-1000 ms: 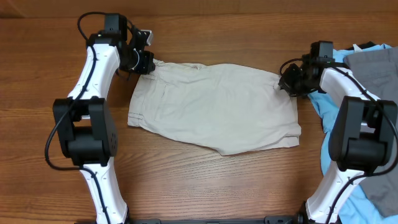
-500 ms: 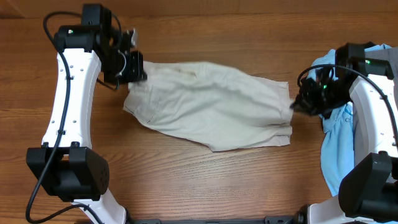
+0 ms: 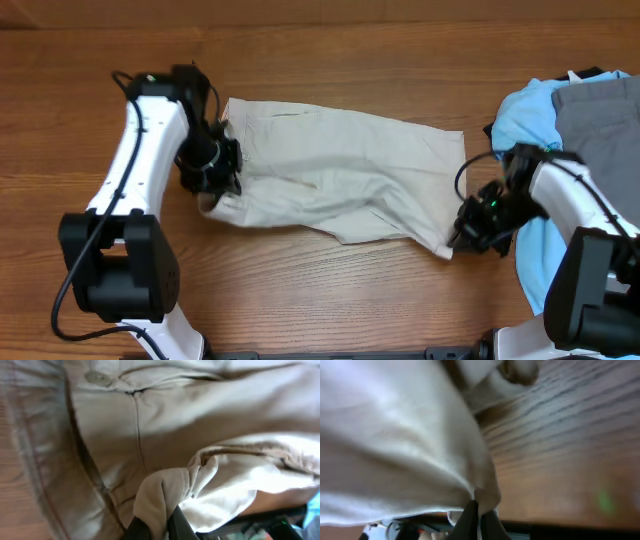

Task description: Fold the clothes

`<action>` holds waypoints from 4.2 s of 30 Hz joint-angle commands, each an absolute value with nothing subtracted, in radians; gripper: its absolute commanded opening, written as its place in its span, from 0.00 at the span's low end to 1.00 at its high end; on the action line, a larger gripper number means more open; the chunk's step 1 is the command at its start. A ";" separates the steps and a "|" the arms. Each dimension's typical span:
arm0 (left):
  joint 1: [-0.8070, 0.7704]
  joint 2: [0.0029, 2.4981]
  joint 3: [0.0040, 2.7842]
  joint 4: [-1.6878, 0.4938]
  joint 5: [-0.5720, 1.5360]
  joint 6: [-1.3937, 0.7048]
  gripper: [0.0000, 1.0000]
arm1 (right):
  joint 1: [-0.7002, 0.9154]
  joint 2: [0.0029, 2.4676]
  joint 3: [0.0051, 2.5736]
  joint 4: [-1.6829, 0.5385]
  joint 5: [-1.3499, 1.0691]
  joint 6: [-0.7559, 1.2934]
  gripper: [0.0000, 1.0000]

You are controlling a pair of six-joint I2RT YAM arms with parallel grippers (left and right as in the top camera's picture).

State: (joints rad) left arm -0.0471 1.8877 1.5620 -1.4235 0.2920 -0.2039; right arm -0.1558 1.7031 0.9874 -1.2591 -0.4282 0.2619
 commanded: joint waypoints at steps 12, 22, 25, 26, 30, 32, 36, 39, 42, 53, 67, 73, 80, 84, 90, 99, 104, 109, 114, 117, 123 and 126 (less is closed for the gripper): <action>-0.056 1.891 1.229 -1.023 0.210 -0.287 0.04 | -0.131 1.697 0.870 -0.937 -0.366 0.369 0.04; -0.055 1.892 1.179 -0.748 0.142 -0.329 0.04 | -0.056 1.716 0.870 -0.686 -0.242 0.490 0.04; -0.055 1.896 1.179 -0.651 0.094 -0.329 0.04 | -0.045 1.735 0.870 -0.568 -0.228 0.499 0.04; -0.055 1.897 1.179 -0.622 0.079 -0.329 0.04 | -0.044 1.741 0.870 -0.532 -0.228 0.499 0.04; -0.054 1.922 1.179 -0.493 0.041 -0.315 0.04 | -0.044 1.768 0.870 -0.370 -0.224 0.499 0.04; -0.054 1.949 1.179 -0.422 0.041 -0.307 0.04 | -0.044 1.784 0.870 -0.294 -0.224 0.499 0.04; -0.054 2.011 1.179 -0.316 0.041 -0.297 0.04 | -0.044 1.797 0.870 -0.159 -0.225 0.498 0.04; -0.053 2.020 1.190 -0.299 0.041 -0.252 0.04 | -0.044 1.797 0.892 -0.113 -0.259 0.487 0.04; -0.053 1.988 1.240 -0.352 0.041 -0.202 0.04 | -0.044 1.787 0.947 -0.137 -0.358 0.441 0.04; -0.053 1.728 1.484 -0.731 0.041 -0.179 0.04 | -0.048 1.620 1.132 -0.536 -0.402 0.339 0.04; -0.053 1.597 1.498 -1.250 -0.097 -0.237 0.05 | -0.048 1.394 1.147 -1.179 -0.235 0.284 0.04; -0.053 1.597 1.435 -1.306 -0.077 -0.331 0.13 | -0.048 1.397 1.095 -1.279 -0.235 0.284 0.04; -0.053 1.597 1.226 -1.234 -0.007 -0.344 0.04 | -0.048 1.397 1.003 -1.255 -0.242 0.293 0.04; -0.052 1.597 1.092 -1.138 -0.008 -0.361 0.04 | -0.048 1.397 0.999 -1.238 -0.244 0.296 0.04; -0.051 1.599 0.962 -0.981 -0.010 -0.409 0.04 | -0.048 1.401 0.999 -1.227 -0.243 0.296 0.04; -0.051 1.717 0.910 -0.769 -0.057 -0.408 0.04 | -0.048 1.403 0.999 -1.214 -0.243 0.296 0.04; -0.051 1.848 0.910 -0.612 -0.062 -0.398 0.04 | -0.048 1.403 0.995 -1.180 -0.243 0.310 0.04; -0.051 1.967 0.911 -0.431 -0.062 -0.357 0.04 | -0.048 1.404 0.965 -1.076 -0.244 0.315 0.04; -0.051 2.014 0.915 -0.237 -0.047 -0.336 0.04 | -0.048 1.421 0.959 -0.904 -0.244 0.323 0.04; -0.051 2.014 0.930 -0.166 -0.001 -0.336 0.04 | -0.047 1.449 0.959 -0.797 -0.245 0.344 0.04; -0.051 1.973 1.122 -0.471 0.041 -0.243 0.04 | -0.048 1.467 0.967 -0.796 -0.293 0.343 0.04; -0.051 1.918 1.212 -0.657 0.041 -0.203 0.04 | -0.048 1.446 0.983 -0.888 -0.293 0.334 0.04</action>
